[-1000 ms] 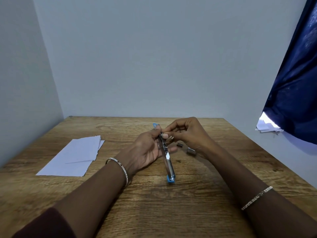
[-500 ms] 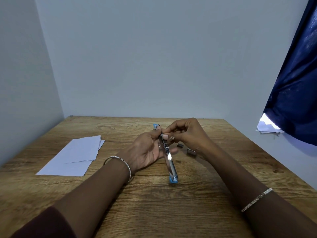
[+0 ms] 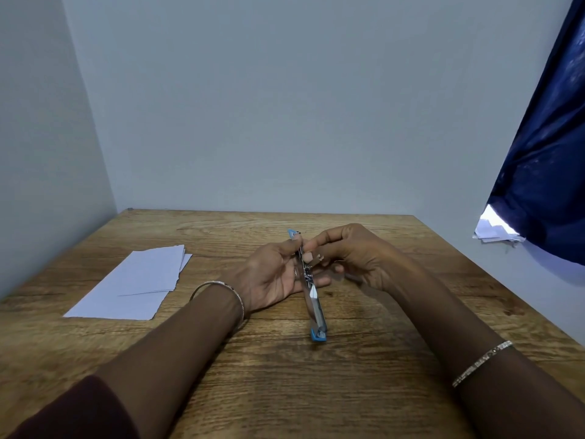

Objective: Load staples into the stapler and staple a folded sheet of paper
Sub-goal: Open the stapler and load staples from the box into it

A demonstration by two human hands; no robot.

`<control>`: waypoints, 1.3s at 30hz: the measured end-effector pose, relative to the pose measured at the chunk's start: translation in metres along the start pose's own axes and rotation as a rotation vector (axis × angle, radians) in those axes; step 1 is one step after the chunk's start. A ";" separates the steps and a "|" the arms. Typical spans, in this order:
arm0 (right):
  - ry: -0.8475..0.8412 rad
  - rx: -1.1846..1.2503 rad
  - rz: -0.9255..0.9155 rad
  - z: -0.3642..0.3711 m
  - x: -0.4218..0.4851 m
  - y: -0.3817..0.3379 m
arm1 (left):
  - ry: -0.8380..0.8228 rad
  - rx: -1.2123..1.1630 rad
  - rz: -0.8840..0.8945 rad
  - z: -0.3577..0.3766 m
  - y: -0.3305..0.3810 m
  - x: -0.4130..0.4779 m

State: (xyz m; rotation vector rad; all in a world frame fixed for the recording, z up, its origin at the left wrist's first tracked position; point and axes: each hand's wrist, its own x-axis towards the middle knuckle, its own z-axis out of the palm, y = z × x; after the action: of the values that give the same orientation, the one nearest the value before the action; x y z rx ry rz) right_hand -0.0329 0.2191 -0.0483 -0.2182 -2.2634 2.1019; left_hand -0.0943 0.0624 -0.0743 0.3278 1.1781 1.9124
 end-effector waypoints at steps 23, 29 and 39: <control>0.311 -0.215 -0.233 0.020 -0.002 0.008 | -0.074 -0.119 -0.062 -0.002 -0.002 0.002; 0.383 -0.461 -0.360 0.016 0.001 0.010 | -0.038 -0.155 -0.057 -0.004 -0.004 0.005; 0.270 -0.762 -0.572 0.009 -0.004 0.002 | 0.012 -0.218 -0.032 -0.006 -0.001 0.007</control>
State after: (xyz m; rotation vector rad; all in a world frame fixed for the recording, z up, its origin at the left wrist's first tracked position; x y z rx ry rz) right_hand -0.0300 0.2098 -0.0511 0.1137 -2.4394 0.8464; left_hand -0.1015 0.0647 -0.0797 0.1791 0.9654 1.9948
